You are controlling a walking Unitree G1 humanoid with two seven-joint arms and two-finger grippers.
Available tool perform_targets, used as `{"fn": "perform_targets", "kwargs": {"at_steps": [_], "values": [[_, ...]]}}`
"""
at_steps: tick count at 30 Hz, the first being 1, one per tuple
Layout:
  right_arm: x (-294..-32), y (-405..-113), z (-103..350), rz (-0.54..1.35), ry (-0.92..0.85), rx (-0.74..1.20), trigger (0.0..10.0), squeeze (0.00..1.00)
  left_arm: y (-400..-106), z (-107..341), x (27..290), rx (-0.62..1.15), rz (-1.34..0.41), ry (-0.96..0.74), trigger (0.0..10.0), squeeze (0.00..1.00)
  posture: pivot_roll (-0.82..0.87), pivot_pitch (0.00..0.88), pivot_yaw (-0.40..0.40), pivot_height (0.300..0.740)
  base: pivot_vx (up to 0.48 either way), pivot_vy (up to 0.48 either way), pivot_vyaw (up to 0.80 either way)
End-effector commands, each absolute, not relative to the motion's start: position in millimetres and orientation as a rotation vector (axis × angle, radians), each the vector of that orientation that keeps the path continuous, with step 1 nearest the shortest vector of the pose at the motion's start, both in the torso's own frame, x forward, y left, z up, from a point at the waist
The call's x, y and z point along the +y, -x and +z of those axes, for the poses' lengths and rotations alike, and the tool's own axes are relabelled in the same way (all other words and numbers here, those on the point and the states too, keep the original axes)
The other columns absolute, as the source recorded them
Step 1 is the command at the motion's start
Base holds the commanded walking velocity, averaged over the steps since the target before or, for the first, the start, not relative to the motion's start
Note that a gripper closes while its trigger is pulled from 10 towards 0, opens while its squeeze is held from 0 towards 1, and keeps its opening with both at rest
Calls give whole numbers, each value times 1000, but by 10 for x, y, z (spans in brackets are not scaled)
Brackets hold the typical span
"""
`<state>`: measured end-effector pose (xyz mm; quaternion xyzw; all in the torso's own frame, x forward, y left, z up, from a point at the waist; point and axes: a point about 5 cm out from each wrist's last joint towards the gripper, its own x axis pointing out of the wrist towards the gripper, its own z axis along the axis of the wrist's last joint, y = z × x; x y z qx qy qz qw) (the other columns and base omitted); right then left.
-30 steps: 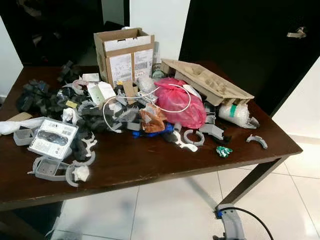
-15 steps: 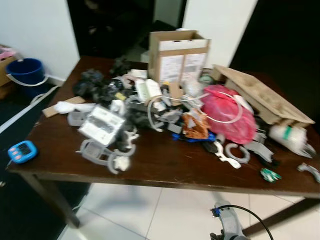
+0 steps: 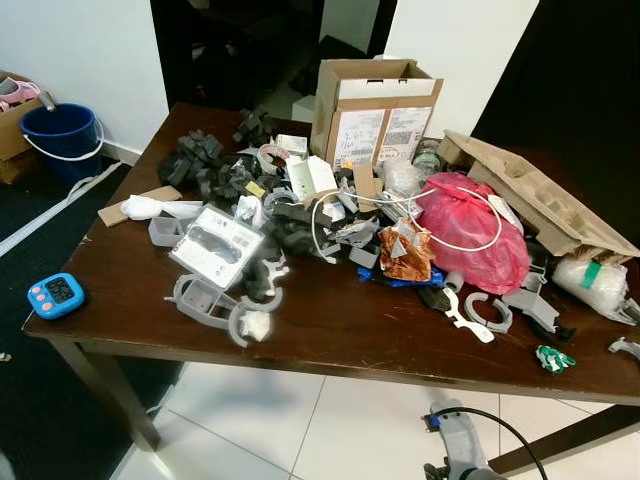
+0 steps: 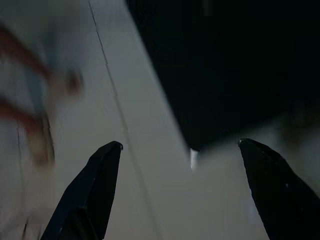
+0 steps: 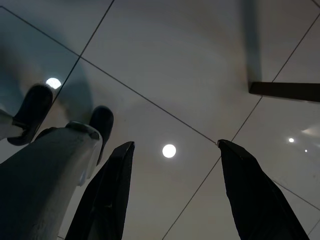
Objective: Picking trash to rubbish bin
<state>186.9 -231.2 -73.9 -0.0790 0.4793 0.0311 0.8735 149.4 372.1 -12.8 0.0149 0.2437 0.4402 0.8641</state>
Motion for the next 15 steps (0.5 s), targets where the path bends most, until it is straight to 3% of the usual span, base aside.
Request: {"fn": "perform_targets", "kwargs": {"at_steps": [1, 3, 11, 15], "values": [[-2352, -1797, -766, 55, 169, 1030, 10000, 0, -1533, -31, 3781, 454, 934, -77, 10000, 0, 133, 104, -100, 740, 0, 0, 0], [-2353, -1786, -771, 57, 171, 1035, 10000, 0, -1834, 308, 3849, 281, 911, -209, 10000, 0, 134, 104, -101, 740, 0, 0, 0], [-2355, -1767, -780, 60, 175, 1042, 10000, 0, -2285, 1051, 3902, -67, 911, -352, 10000, 0, 135, 103, -100, 740, 0, 0, 0], [-2356, -1751, -787, 57, 172, 1046, 10000, 0, -2607, 1670, 3712, -339, 788, -395, 10000, 0, 127, 104, -93, 740, 0, 0, 0]]}}
